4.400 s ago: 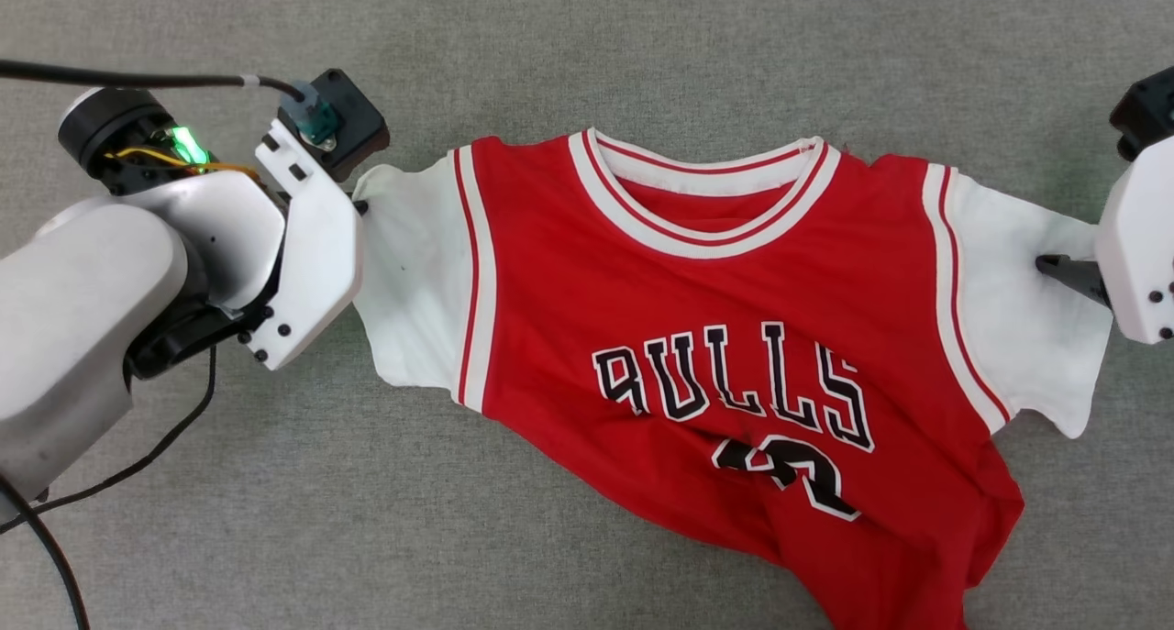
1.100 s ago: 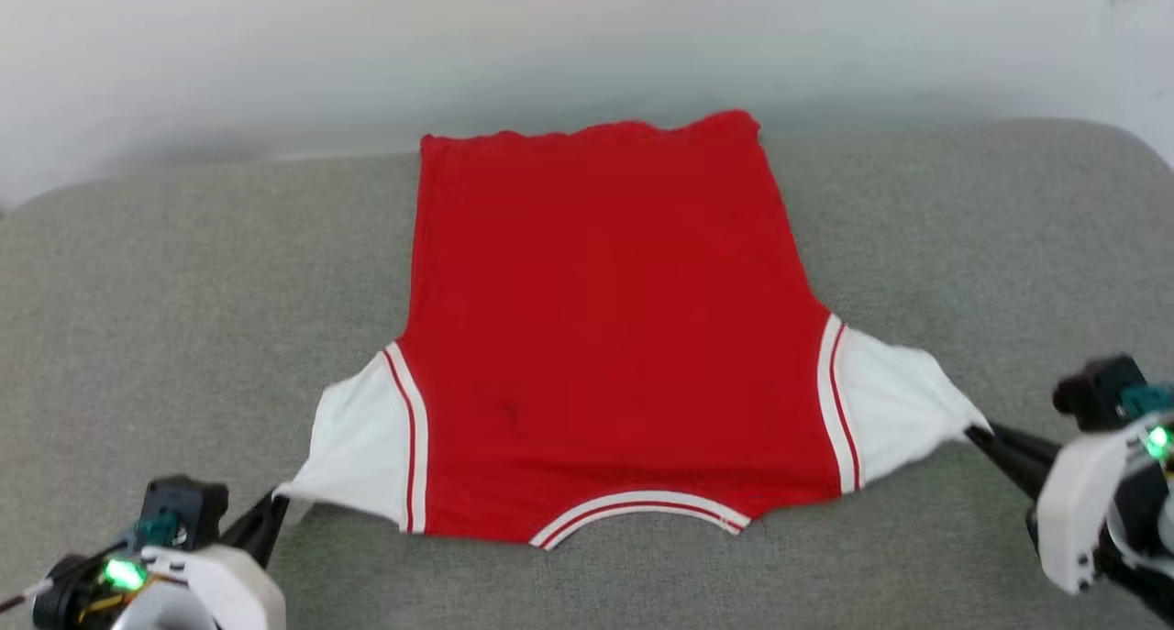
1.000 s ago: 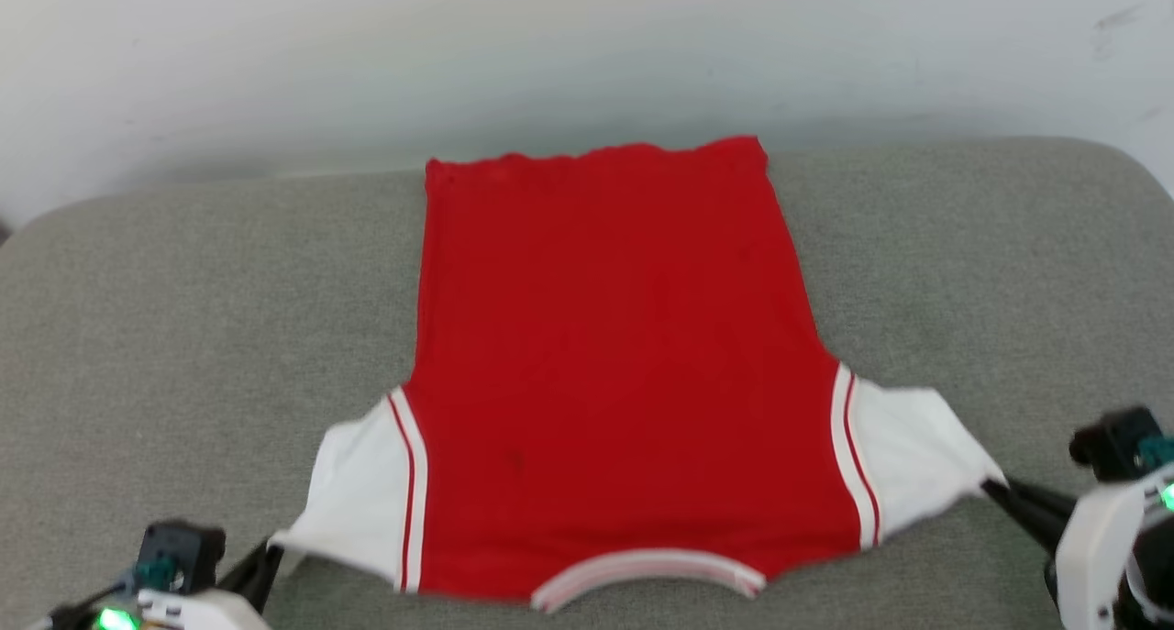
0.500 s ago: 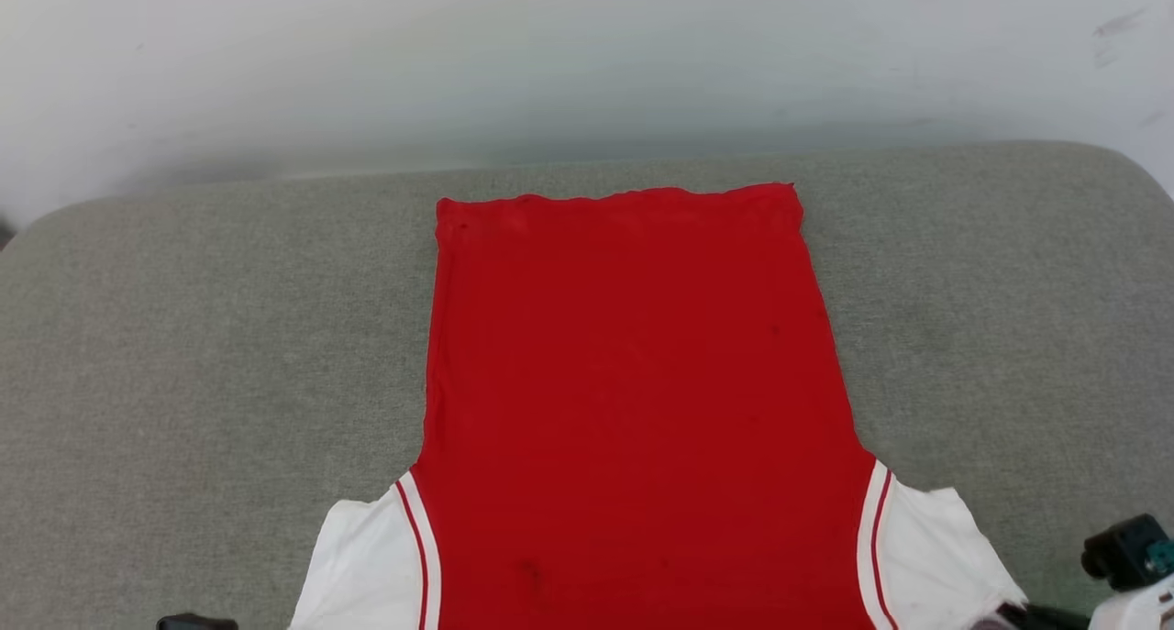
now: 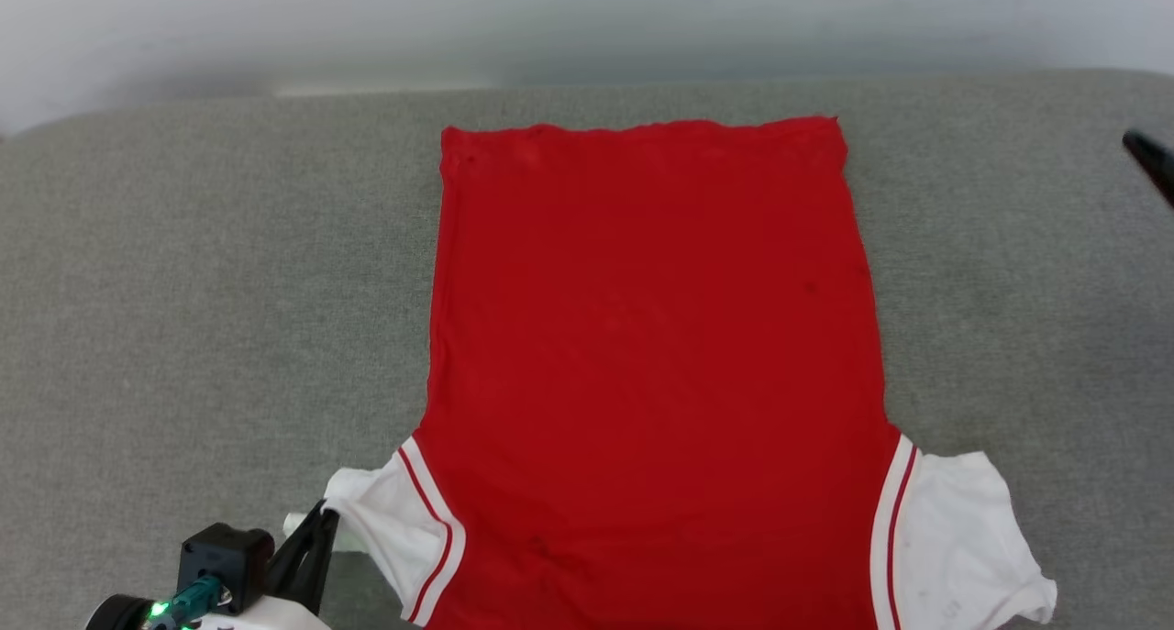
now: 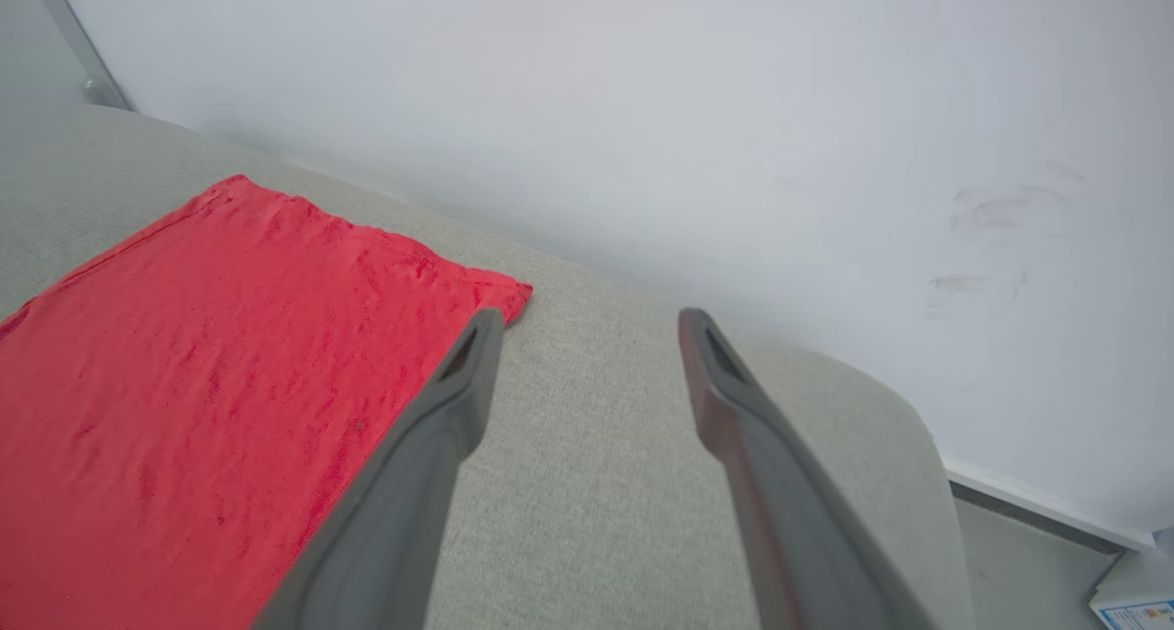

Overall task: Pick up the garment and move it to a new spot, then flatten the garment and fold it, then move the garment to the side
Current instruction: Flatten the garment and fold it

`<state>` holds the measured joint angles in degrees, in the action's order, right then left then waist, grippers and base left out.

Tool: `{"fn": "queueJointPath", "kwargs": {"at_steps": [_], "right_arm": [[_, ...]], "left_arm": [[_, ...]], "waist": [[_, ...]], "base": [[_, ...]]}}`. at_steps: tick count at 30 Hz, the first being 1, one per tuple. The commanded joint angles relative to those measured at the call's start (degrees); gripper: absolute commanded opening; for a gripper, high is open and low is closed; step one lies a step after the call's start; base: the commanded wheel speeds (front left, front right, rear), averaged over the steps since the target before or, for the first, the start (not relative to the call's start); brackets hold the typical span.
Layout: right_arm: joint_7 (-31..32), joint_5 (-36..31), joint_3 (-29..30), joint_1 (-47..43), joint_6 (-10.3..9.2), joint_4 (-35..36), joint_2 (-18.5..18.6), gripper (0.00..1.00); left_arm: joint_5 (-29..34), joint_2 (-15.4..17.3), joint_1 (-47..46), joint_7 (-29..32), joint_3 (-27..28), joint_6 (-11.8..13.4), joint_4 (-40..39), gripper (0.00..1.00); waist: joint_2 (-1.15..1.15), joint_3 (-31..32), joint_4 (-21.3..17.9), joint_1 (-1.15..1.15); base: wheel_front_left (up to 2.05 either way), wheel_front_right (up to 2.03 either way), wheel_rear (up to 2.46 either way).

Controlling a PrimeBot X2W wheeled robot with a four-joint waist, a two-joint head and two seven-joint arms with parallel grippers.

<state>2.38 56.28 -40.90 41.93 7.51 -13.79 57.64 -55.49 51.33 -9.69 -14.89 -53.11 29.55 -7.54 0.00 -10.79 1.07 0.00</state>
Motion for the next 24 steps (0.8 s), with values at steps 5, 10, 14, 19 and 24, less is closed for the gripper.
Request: {"fn": "queueJointPath", "kwargs": {"at_steps": [5, 10, 14, 19, 24], "right_arm": [[11.5, -5.2, 3.7, 12.3, -0.04, 0.0, -4.3, 1.0], [25.9, -8.9, 2.6, 23.4, -0.04, -4.2, -8.7, 1.0], [39.8, -8.2, 0.6, 30.8, -0.05, -8.9, -11.0, 1.0], [53.6, -7.5, 0.5, 35.9, -0.04, -14.8, -13.1, 1.0], [61.3, -9.7, 1.7, 38.8, -0.04, -19.1, -15.0, 1.0]], "left_arm": [[3.6, -0.9, -2.8, -0.4, 1.6, 1.3, -3.6, 0.0], [6.8, -1.9, -5.8, -0.4, 1.5, 1.2, -4.9, 0.0], [8.9, -3.0, -8.6, -0.2, 1.1, 0.9, -5.5, 0.0], [11.6, -4.8, -12.2, 0.1, 0.6, 0.9, -6.3, 0.0], [13.6, -6.6, -14.7, 0.0, 0.1, 0.7, -6.8, 0.0]], "waist": [[0.0, -8.1, 3.6, 0.0], [0.0, -13.8, 6.4, 0.0], [0.0, -17.6, 8.7, 0.0], [0.0, -21.7, 11.8, 0.0], [0.0, -25.4, 14.5, 0.0]], "base": [[0.0, 0.0, 0.0], [0.0, 0.0, 0.0], [0.0, 0.0, 0.0], [0.0, 0.0, 0.0], [0.0, 0.0, 0.0]]}}
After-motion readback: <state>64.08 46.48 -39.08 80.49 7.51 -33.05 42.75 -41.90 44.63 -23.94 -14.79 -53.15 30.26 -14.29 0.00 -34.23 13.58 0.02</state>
